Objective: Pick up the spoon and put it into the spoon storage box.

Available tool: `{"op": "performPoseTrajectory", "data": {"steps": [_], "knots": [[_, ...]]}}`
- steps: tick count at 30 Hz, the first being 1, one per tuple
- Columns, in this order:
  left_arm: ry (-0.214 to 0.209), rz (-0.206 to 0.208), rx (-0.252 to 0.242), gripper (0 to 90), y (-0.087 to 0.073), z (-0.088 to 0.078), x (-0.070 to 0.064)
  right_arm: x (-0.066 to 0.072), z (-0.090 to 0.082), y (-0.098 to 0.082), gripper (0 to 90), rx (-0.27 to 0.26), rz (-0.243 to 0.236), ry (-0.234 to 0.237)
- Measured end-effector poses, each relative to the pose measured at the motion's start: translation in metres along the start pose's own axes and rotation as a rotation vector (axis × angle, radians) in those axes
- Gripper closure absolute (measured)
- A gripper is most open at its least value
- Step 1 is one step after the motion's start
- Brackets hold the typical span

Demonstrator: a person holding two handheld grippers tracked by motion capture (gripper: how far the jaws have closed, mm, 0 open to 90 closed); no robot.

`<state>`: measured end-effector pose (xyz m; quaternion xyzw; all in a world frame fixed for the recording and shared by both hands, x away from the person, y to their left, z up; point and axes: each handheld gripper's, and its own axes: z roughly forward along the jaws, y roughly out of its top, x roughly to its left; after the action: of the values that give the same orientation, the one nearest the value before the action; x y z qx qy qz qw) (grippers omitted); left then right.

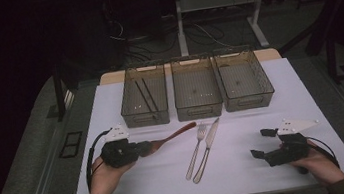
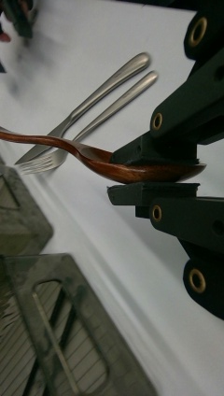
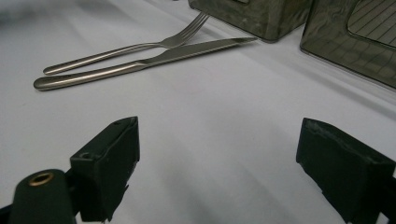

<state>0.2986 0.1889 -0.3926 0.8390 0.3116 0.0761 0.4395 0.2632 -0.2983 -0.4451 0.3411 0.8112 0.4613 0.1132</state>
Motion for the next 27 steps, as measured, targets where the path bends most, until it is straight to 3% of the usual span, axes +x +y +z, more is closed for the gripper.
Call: {"op": "performPoseTrajectory", "data": {"steps": [15, 22, 27], "knots": [[0.079, -0.03, -0.074, 82.0, 0.033, 0.028, 0.0, -0.001, -0.001, 0.0, 12.8, 0.002, 0.012, -0.007], [0.137, -0.036, -0.088, 81.9, 0.064, 0.051, 0.005, -0.001, -0.001, 0.0, 12.8, -0.001, 0.014, -0.008], [0.176, -0.069, -0.106, 81.9, 0.087, 0.075, 0.012, -0.002, -0.002, -0.001, 12.9, -0.003, 0.015, -0.009]]}}
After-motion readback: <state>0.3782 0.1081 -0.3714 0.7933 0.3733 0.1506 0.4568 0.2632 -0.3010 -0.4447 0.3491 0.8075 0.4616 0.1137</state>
